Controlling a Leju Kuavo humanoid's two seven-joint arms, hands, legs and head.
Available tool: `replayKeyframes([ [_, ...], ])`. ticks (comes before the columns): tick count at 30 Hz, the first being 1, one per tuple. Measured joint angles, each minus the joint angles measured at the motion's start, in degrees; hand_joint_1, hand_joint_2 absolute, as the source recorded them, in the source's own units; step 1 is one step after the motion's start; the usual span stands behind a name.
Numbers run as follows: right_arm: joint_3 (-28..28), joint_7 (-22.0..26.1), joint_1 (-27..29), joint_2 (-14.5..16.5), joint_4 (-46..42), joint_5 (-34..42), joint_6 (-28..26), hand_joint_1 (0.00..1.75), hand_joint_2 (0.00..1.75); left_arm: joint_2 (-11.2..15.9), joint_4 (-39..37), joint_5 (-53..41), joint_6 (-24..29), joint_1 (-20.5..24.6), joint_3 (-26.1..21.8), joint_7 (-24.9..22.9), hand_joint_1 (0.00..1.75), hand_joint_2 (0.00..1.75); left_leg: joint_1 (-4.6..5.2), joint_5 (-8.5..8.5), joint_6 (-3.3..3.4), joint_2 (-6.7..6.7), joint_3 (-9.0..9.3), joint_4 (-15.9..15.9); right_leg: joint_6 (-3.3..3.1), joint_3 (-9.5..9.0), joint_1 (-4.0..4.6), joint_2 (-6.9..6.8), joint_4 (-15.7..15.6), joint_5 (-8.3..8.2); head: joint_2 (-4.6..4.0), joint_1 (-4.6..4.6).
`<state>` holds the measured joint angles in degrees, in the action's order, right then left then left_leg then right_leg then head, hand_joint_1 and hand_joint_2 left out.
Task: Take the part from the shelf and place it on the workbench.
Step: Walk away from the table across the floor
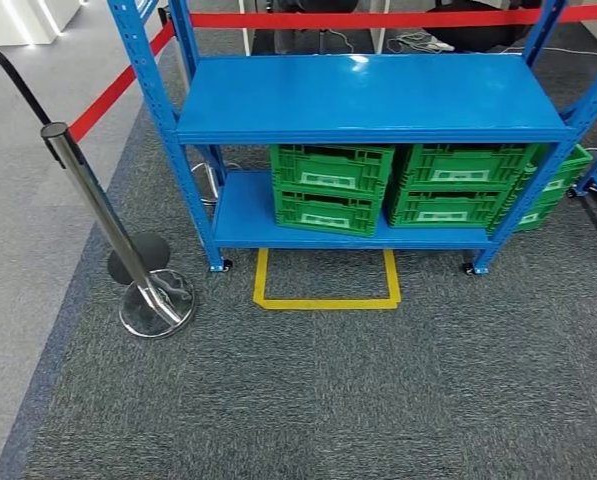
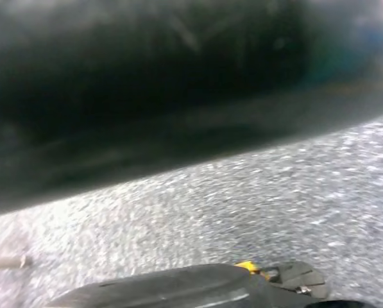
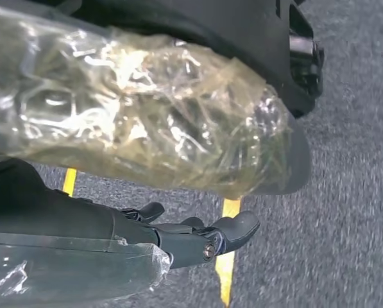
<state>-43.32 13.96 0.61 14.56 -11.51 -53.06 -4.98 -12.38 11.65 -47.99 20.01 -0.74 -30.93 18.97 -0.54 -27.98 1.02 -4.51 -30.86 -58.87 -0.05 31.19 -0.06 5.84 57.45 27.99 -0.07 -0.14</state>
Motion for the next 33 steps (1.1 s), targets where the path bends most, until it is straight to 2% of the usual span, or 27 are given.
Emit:
replayKeyframes([
  [1, 0.0, 0.0, 0.0, 0.0, 0.0, -0.1, 0.0, 0.00, 0.00, 0.0, 0.0, 0.0, -0.3, 0.0, 0.0, 0.1, 0.00, 0.00, 0.02, -0.22, 0.07, -0.47, 0.20, 0.7, 0.31, 0.31, -0.10, 0.46, 0.0, -0.11, 0.00, -0.08],
  [3, 0.0, 0.0, 0.1, 0.0, 0.0, -0.2, 0.0, 0.00, 0.00, 0.1, 0.0, -0.1, -0.9, 0.1, 0.0, 0.2, 0.00, 0.00, -0.05, -0.23, 0.06, 0.42, 0.38, 1.6, 1.01, 0.95, -0.29, 0.95, 0.1, -0.21, 0.00, -0.31],
  [5, 0.0, 0.0, 0.1, 0.0, 0.0, -0.5, -0.2, 0.00, 0.00, 0.1, 0.0, -0.1, -1.8, 0.0, 0.0, 0.6, 0.00, 0.00, -0.28, 0.17, 0.30, 1.44, 0.58, 2.3, 1.61, 2.29, -0.17, -1.24, 2.3, 1.28, 0.00, 0.04],
  [7, 0.0, 0.0, 0.0, -0.1, 0.0, -1.0, -0.3, 0.00, 0.00, 0.2, 0.0, -0.1, -2.9, -0.2, 0.0, 1.0, 0.00, 0.00, -0.27, 0.30, 0.50, 2.54, 0.67, 2.6, 2.04, 5.50, -0.10, -4.27, 8.8, 4.78, 0.00, 0.44],
  [8, 0.0, 0.1, -0.1, -0.1, 0.0, -1.2, -0.3, 0.00, 0.00, 0.2, 0.0, -0.1, -3.4, -0.3, 0.0, 1.2, 0.00, 0.00, -0.20, 0.23, 0.54, 3.09, 0.65, 2.5, 2.23, 7.34, -0.17, -4.94, 12.6, 6.34, 0.00, 0.51],
  [9, 0.0, 0.1, 0.0, -0.1, 0.0, -1.4, -0.4, 0.00, 0.00, 0.2, 0.0, -0.2, -3.7, -0.5, 0.0, 1.3, 0.00, 0.00, -0.15, 0.15, 0.56, 3.60, 0.66, 2.5, 2.39, 8.61, -0.24, -5.23, 15.2, 7.05, 0.00, 0.49],
  [10, 0.0, 0.2, 0.0, -0.1, 0.0, -1.6, -0.5, 0.00, 0.00, 0.3, 0.0, -0.2, -3.9, -0.6, -0.1, 1.4, 0.00, 0.00, -0.13, 0.04, 0.55, 4.00, 0.70, 2.5, 2.50, 9.03, -0.29, -5.36, 16.1, 6.78, 0.00, 0.49],
  [11, -0.1, 0.2, 0.0, -0.1, 0.0, -1.8, -0.6, 0.00, 0.00, 0.3, 0.0, -0.3, -4.1, -0.6, -0.1, 1.5, 0.00, 0.00, -0.12, -0.06, 0.47, 4.27, 0.80, 2.5, 2.54, 8.11, -0.35, -5.42, 14.5, 5.36, 0.00, 0.50],
  [13, -0.1, 0.2, 0.0, -0.1, 0.0, -2.0, -0.9, 0.00, 0.00, 0.3, 0.0, -0.5, -4.4, -0.6, -0.1, 1.7, 0.00, 0.00, -0.06, -0.32, 0.14, 4.56, 1.18, 2.5, 2.39, 3.79, -0.42, -5.70, 6.7, 1.77, 0.00, 0.51],
  [14, -0.1, 0.2, 0.0, -0.1, 0.0, -2.1, -1.0, 0.00, 0.00, 0.3, 0.0, -0.6, -4.5, -0.6, -0.1, 1.8, 0.00, 0.00, 0.05, -0.52, -0.13, 4.60, 1.31, 2.4, 2.14, 1.62, -0.39, -5.83, 2.8, 0.73, 0.00, 0.54],
  [15, -0.1, 0.2, 0.0, -0.1, 0.0, -2.2, -1.0, 0.00, 0.00, 0.3, 0.0, -0.8, -4.5, -0.6, -0.1, 1.9, 0.00, 0.00, 0.15, -0.67, -0.41, 4.62, 1.38, 2.4, 1.83, 0.22, -0.33, -5.94, 0.5, 0.49, 0.00, 0.50],
  [18, -0.1, 0.2, 0.1, -0.1, 0.0, -2.6, -1.0, 0.00, 0.00, 0.3, 0.0, -1.2, -4.4, -0.6, -0.1, 2.1, 0.00, 0.00, 0.12, -1.00, -1.34, 4.65, 1.47, 2.3, 0.71, -0.65, -0.13, -5.90, -0.5, 0.97, 0.00, 0.46],
  [20, -0.1, 0.2, 0.2, -0.1, 0.0, -2.7, -1.0, 0.00, 0.00, 0.3, 0.0, -1.3, -4.3, -0.5, -0.1, 2.1, 0.00, 0.00, 0.00, -2.10, -1.99, 4.64, 0.98, 0.6, 0.02, -1.05, -0.28, -5.89, -0.6, 1.05, 0.00, 0.23],
  [21, -0.1, 0.2, 0.2, -0.1, 0.0, -2.7, -1.0, 0.00, 0.00, 0.3, 0.0, -1.4, -4.2, -0.5, -0.1, 2.1, 0.00, 0.00, -0.03, -3.40, -2.25, 4.63, -0.17, -1.9, -0.29, -1.40, -0.38, -5.90, -0.7, 1.14, 0.00, 0.06],
  [23, -0.1, 0.2, 0.2, -0.1, 0.0, -2.7, -1.0, 0.00, 0.00, 0.4, 0.0, -1.5, -4.1, -0.6, -0.1, 2.1, 0.00, 0.00, -0.07, -6.52, -2.53, 4.63, -4.37, -9.7, -0.72, -1.90, -0.31, -5.90, -0.7, 1.63, 0.00, -0.28],
  [24, -0.1, 0.2, 0.2, -0.1, 0.0, -2.7, -1.0, 0.00, 0.00, 0.4, 0.0, -1.5, -4.0, -0.7, -0.1, 2.1, 0.00, 0.00, -0.07, -7.25, -2.55, 4.63, -6.41, -13.0, -0.83, -2.24, -0.23, -5.83, -0.7, 1.94, 0.00, -0.27],
  [25, -0.1, 0.2, 0.3, -0.1, 0.0, -2.7, -1.0, 0.00, 0.00, 0.4, 0.0, -1.6, -3.9, -0.8, -0.1, 2.1, 0.00, 0.00, -0.05, -6.82, -2.47, 4.63, -7.71, -14.6, -0.88, -2.66, -0.14, -5.71, -0.7, 2.29, 0.00, -0.31],
  [26, -0.1, 0.2, 0.3, -0.1, 0.0, -2.7, -1.0, 0.00, 0.00, 0.4, 0.0, -1.6, -3.9, -0.9, -0.1, 2.1, 0.00, 0.00, -0.01, -5.13, -2.26, 4.62, -7.94, -13.9, -0.88, -3.21, -0.05, -5.56, -0.7, 2.68, 0.00, -0.32],
  [28, -0.2, 0.2, 0.3, -0.1, 0.0, -2.8, -1.0, 0.00, 0.00, 0.5, 0.0, -1.7, -3.9, -1.0, -0.1, 2.1, 0.00, 0.00, 0.28, 0.05, -1.36, 4.58, -6.08, -7.9, -0.74, -4.38, 0.06, -5.30, -0.8, 3.64, 0.00, -0.29],
  [29, -0.2, 0.2, 0.3, -0.1, 0.0, -2.8, -1.0, 0.00, 0.00, 0.5, 0.0, -1.7, -3.9, -1.0, -0.1, 2.1, 0.00, 0.00, 0.51, 1.75, -0.82, 4.55, -4.83, -4.8, -0.53, -4.79, 0.15, -5.22, -0.8, 4.18, 0.00, -0.17],
  [30, -0.2, 0.2, 0.3, 0.0, 0.0, -2.8, -1.0, 0.00, 0.00, 0.5, 0.0, -1.8, -3.8, -0.9, -0.1, 2.1, 0.00, 0.00, 0.77, 2.29, -0.30, 4.53, -3.69, -2.2, -0.25, -4.98, 0.15, -5.22, -0.9, 4.64, 0.00, -0.13],
  [33, -0.2, 0.2, 0.3, 0.0, 0.0, -2.8, -1.0, 0.00, 0.00, 0.5, 0.0, -1.8, -3.8, -1.0, -0.1, 2.1, 0.00, 0.00, 1.07, 0.88, 0.61, 4.46, -1.98, 0.8, 0.86, -5.97, 0.07, -5.45, -0.8, 4.75, 0.01, -0.18],
])
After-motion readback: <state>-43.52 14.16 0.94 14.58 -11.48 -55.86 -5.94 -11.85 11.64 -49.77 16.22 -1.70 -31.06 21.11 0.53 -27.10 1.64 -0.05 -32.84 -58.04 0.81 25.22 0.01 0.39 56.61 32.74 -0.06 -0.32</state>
